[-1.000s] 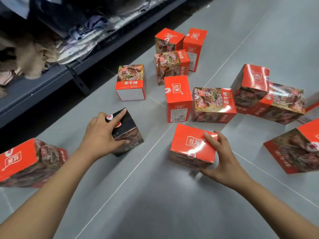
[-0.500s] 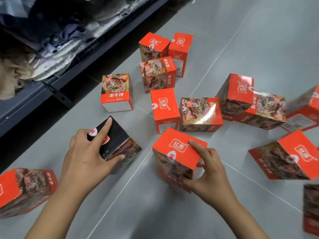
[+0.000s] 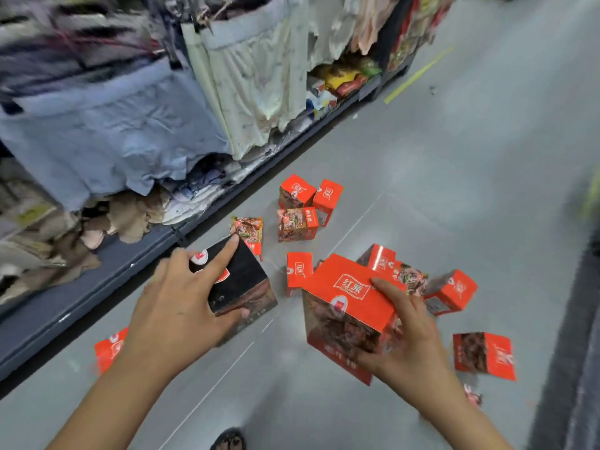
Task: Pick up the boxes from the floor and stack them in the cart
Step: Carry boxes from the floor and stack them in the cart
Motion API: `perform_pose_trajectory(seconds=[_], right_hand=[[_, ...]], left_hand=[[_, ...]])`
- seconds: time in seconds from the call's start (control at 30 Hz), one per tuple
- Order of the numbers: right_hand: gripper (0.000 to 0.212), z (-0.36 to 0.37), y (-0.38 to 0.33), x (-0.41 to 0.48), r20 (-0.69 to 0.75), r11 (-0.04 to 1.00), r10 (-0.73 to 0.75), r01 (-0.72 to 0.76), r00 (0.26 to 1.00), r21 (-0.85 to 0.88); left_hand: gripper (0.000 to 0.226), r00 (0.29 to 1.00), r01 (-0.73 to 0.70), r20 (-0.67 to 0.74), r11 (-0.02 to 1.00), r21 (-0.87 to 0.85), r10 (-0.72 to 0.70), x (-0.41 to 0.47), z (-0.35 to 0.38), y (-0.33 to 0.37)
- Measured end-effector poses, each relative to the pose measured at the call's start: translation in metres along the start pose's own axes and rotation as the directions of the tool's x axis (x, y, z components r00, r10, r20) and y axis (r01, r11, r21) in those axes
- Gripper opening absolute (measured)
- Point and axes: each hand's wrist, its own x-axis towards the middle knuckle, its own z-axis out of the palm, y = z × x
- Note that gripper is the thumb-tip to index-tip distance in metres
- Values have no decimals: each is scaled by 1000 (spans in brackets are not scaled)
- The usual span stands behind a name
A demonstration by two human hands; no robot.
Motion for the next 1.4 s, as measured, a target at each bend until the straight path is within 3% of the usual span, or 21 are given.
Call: perform_pose_trajectory(seconds=[0.2, 0.43, 0.6, 0.83, 1.07, 1.23, 1.4], right_hand=[[96, -97, -151, -27, -11, 997, 1, -2, 1000, -75], [97, -141, -278, -54, 57, 996, -59, 63, 997, -68], [98, -158, -331, -63, 85, 971, -235, 238, 968, -29], [97, -174, -378, -78, 207, 885, -455, 465, 866, 2], [96, -139, -422, -127, 394, 798, -583, 592, 711, 112], [96, -80, -466, -181, 498, 717, -655, 676, 568, 171], [96, -7, -521, -261, 598, 625, -705, 732, 380, 271]], left_hand=[[101, 1000, -9, 23, 998, 56, 7, -27, -186, 23], [98, 997, -72, 43, 983, 166, 65, -63, -342, 27], [99, 999, 9, -35, 982, 190, -2, -104, -400, 32], [101, 965, 222, -175, 963, 155, -195, -195, -423, 43], [100, 848, 491, -267, 868, 69, -458, -322, -428, 32], [99, 703, 676, -299, 737, -1, -645, -420, -433, 7], [99, 544, 798, -344, 598, -70, -766, -535, -431, -32]])
